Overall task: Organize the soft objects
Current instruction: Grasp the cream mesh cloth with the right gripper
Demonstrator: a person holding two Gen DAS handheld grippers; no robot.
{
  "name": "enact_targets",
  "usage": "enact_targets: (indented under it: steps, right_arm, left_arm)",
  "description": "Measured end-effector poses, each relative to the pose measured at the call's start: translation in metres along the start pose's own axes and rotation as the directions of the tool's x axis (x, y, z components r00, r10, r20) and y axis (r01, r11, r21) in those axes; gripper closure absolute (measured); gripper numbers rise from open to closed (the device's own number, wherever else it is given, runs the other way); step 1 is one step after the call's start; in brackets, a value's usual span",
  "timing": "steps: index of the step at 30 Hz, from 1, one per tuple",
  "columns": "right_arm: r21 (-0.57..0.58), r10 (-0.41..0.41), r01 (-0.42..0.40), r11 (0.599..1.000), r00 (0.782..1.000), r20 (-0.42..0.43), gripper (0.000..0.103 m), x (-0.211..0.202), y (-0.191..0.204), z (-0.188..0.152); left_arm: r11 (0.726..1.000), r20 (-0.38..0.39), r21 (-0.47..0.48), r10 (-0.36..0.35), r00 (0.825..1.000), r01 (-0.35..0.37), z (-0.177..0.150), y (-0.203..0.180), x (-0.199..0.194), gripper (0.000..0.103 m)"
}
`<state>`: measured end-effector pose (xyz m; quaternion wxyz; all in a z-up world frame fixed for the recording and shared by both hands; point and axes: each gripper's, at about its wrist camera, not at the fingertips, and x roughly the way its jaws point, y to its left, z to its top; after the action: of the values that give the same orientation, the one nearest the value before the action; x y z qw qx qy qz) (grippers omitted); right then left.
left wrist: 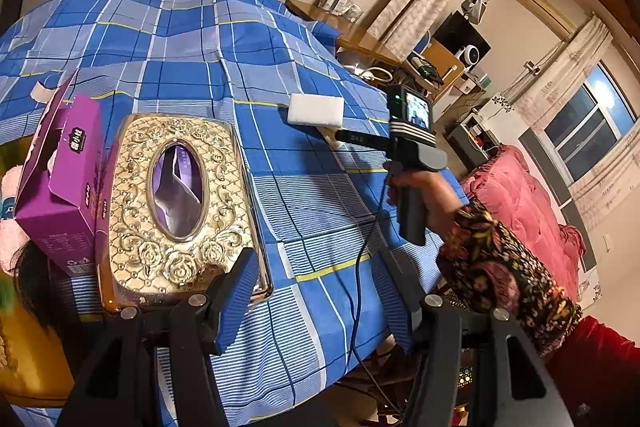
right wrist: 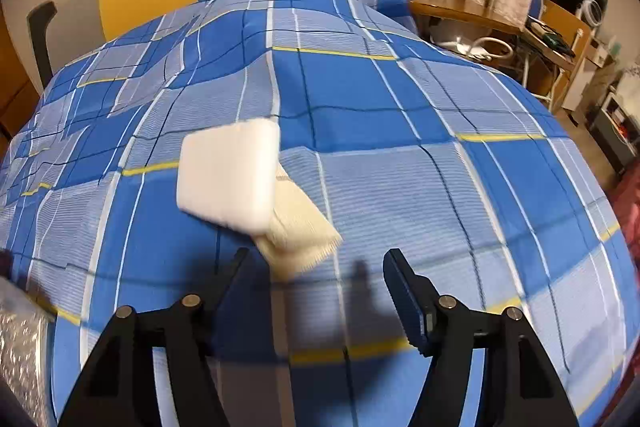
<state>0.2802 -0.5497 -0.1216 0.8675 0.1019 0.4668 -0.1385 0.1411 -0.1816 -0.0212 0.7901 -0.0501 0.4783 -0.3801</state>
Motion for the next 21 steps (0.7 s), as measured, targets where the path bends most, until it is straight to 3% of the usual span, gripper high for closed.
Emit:
enact_targets:
  steps: [1, 7, 13, 17, 21]
  right_arm:
    - [-0.019, 0.003, -0.003, 1.000, 1.000, -0.003, 0.039, 0.006, 0.003, 0.003]
    - [-0.140, 0.011, -0.012, 0.990, 1.000, -0.010, 0.095, 0.014, 0.019, 0.007]
    - [-0.144, 0.034, -0.039, 0.989, 0.999, -0.039, 0.097, -0.018, 0.017, -0.013]
    - [-0.033, 0.039, -0.042, 0.999, 0.997, -0.073, 0.097, -0.042, -0.006, -0.035]
    - [0.091, 0.196, -0.188, 0.978, 0.976, -0.093, 0.097, -0.057, -0.029, -0.059]
  left_arm:
    - [1.000, -0.001, -0.002, 0.002, 1.000, -0.002, 0.001, 0.000, 0.001, 0.044]
    - [1.000, -0.018, -0.020, 0.010, 1.000, -0.010, 0.007, -0.002, 0.010, 0.043]
    - [0.999, -0.021, -0.038, 0.015, 1.000, -0.016, 0.014, -0.007, 0.017, 0.044]
    - [0.999, -0.022, -0.044, 0.009, 1.000, -0.010, 0.021, -0.014, 0.023, 0.044]
    - [0.999, -0.020, -0.030, 0.020, 1.000, -0.020, 0.034, -0.027, 0.035, 0.043]
